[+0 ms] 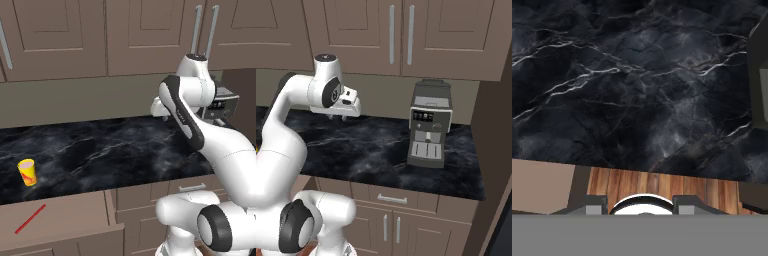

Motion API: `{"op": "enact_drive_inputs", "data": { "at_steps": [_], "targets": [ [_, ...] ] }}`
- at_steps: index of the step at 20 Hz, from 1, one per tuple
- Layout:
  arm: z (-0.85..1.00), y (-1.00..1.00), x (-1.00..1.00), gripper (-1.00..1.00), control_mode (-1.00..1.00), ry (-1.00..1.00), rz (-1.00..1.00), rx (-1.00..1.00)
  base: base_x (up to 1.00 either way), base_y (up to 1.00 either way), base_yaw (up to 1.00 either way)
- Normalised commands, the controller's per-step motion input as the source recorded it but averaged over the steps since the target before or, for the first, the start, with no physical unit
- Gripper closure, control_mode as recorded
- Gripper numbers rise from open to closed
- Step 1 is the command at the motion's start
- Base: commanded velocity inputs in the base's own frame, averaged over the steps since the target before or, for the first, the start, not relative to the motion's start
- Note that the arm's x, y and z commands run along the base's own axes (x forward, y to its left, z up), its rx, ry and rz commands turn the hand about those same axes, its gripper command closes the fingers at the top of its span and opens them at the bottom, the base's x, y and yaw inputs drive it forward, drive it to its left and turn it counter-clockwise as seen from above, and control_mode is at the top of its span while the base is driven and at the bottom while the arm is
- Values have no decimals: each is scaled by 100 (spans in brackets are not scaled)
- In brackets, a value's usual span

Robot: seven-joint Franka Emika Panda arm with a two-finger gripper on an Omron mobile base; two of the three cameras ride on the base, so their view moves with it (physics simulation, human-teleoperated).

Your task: Pick up the straw from the left drawer and put it inside the smoothie cup.

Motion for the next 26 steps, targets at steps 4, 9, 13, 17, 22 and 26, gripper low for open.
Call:
{"op": "enact_drive_inputs", "data": {
  "at_steps": [4,9,13,17,22,26],
  "targets": [
    [0,0,-19,-100,-100,0,0,0,0,0,0],
    [-27,-1,-43,-100,-100,0,0,0,0,0,0],
    [-42,0,-37,-100,-100,0,0,0,0,0,0],
    [-46,0,-16,-100,-100,0,0,0,0,0,0],
    [-46,0,-8,-100,-100,4,0,-2,0,0,0],
    [0,0,0,-100,100,0,0,0,-36,0,0]
  ]
}}
